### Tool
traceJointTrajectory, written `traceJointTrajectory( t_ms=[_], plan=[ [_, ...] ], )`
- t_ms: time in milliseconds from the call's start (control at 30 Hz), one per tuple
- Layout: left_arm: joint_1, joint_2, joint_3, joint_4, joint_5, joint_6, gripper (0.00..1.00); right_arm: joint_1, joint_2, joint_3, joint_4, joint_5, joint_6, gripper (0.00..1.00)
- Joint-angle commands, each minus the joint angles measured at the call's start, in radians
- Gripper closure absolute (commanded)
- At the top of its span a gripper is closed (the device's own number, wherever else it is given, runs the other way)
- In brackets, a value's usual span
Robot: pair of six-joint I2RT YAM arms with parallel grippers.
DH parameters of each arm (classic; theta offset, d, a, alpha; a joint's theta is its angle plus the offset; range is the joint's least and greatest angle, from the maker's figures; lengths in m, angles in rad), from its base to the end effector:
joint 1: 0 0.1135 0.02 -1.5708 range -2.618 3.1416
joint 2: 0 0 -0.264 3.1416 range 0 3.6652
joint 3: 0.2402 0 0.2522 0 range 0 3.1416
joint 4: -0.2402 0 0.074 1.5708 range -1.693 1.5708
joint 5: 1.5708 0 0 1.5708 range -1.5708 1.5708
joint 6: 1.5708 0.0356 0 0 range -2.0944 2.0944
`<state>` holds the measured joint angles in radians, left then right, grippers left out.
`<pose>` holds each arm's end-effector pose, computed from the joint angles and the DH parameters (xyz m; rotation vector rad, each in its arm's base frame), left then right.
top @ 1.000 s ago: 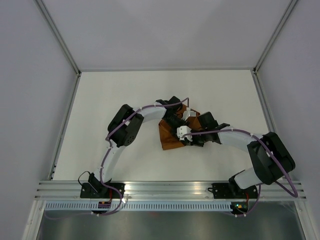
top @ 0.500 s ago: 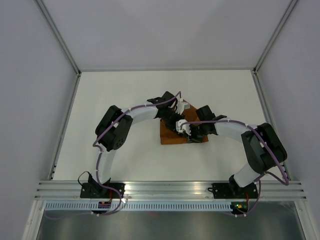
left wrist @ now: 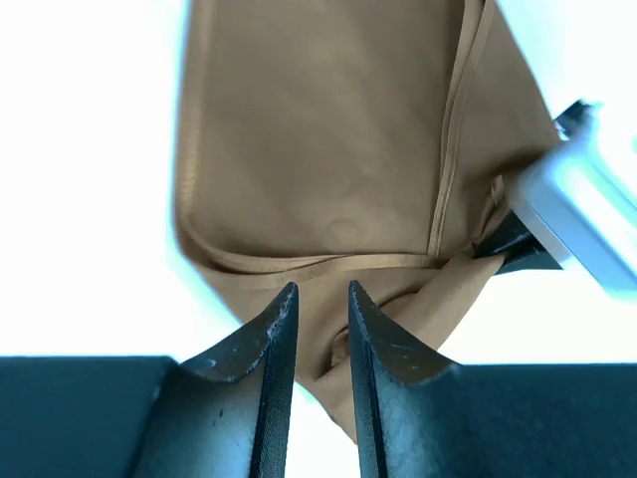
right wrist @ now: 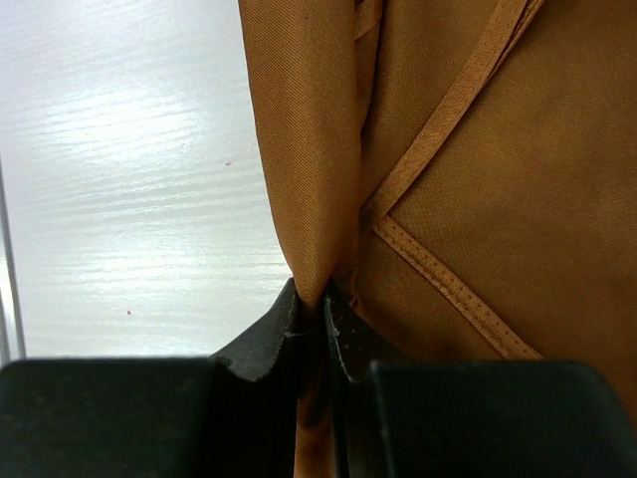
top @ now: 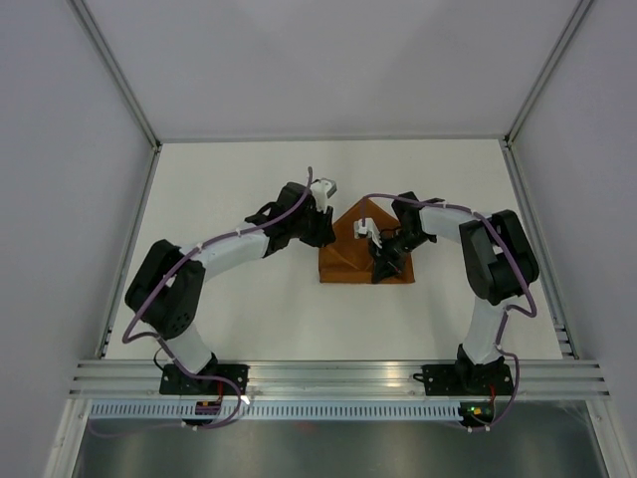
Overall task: Fold the napkin, place the utensils inside, and roll it up
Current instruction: Roll the napkin at the center of the board.
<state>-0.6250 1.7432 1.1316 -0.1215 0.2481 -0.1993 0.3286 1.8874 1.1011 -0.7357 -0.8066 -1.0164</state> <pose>0.3038 -0.2300 0.2094 0.6312 2.2959 -0.6956 0.2970 0.1284 0.1349 -1.6640 2.0455 1.0375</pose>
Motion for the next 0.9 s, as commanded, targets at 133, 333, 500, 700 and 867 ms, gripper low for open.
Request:
traceJointTrajectory(
  t_ms=[133, 333, 500, 700, 867],
  plan=[
    [-0.063, -0.18, -0.212, 0.367, -0.156, 0.112, 0.67, -0.019, 0.173, 0.037, -0.143, 0.063, -0.067, 0.96],
    [-0.231, -0.174, -0.28, 0.516, -0.244, 0.388, 0.6, -0.023, 0.19, 0.054, -0.151, 0.061, -0.06, 0.96],
    [-0.324, -0.146, -0.282, 0.54, -0.199, 0.52, 0.48, -0.025, 0.199, 0.063, -0.159, 0.061, -0.054, 0.96],
    [-0.419, -0.051, -0.234, 0.442, -0.185, 0.646, 0.46, -0.025, 0.197, 0.065, -0.154, 0.061, -0.05, 0.96],
    [-0.438, 0.001, -0.234, 0.427, -0.184, 0.681, 0.45, -0.026, 0.202, 0.066, -0.154, 0.061, -0.044, 0.96]
  ],
)
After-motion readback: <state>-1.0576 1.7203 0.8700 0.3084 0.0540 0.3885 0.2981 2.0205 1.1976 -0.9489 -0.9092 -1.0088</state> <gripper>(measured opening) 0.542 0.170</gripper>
